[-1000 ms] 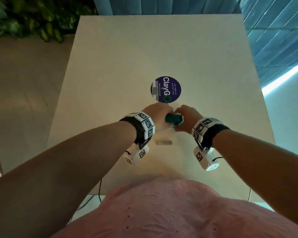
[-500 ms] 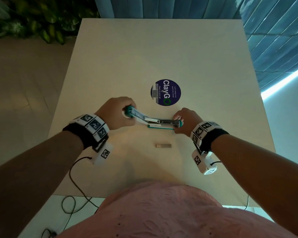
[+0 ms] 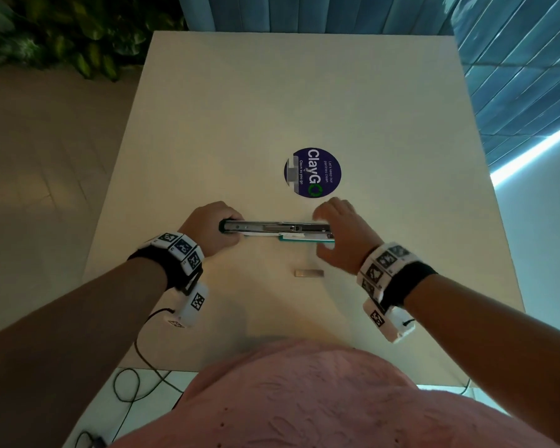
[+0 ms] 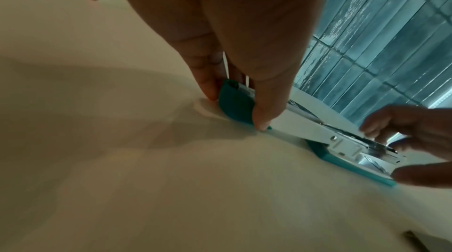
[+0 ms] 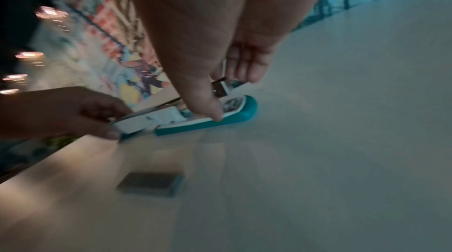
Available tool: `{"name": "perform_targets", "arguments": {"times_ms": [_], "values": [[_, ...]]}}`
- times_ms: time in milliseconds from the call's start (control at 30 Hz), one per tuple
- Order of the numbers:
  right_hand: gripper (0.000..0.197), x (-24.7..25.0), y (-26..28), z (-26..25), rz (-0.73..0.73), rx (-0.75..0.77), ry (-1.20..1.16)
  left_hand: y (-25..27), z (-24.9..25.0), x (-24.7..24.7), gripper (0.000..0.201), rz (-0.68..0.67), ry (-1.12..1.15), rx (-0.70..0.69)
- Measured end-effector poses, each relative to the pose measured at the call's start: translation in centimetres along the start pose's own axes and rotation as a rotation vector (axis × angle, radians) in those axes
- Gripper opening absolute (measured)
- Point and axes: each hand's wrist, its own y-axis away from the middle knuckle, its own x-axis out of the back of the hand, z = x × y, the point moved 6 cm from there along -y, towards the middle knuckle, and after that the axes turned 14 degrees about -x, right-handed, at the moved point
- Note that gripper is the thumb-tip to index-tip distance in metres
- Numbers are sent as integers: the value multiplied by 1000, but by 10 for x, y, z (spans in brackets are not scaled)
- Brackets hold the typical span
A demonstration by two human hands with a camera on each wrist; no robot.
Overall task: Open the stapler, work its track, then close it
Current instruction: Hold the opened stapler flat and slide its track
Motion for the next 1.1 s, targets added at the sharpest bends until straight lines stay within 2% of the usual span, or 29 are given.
{"name": "perform_targets", "arguments": {"times_ms": [100, 167, 233, 367, 500, 633, 700, 1100], "values": [[41, -24, 28, -20, -146, 159, 128, 2, 0, 0, 27, 6, 8, -2], [46, -47, 37, -13, -258, 146, 235, 3, -3, 0, 30, 13, 8, -2], [44, -57, 39, -4, -290, 86, 193, 5, -6, 0, 32, 28, 18, -4], [23, -58, 36, -1, -252, 54, 119, 4, -9, 2, 34, 36, 31, 1], [17, -52, 32, -3, -253, 75, 91, 4, -10, 1, 32, 38, 28, 6], [8, -10, 15, -9, -32, 101, -41, 7, -9, 1, 31, 66, 50, -7], [9, 8, 3, -8, 30, 77, -37, 7, -6, 1, 30, 77, 56, -12], [14, 3, -20, 3, -84, -19, 108, 8, -7, 0, 29, 93, 67, -11]]}}
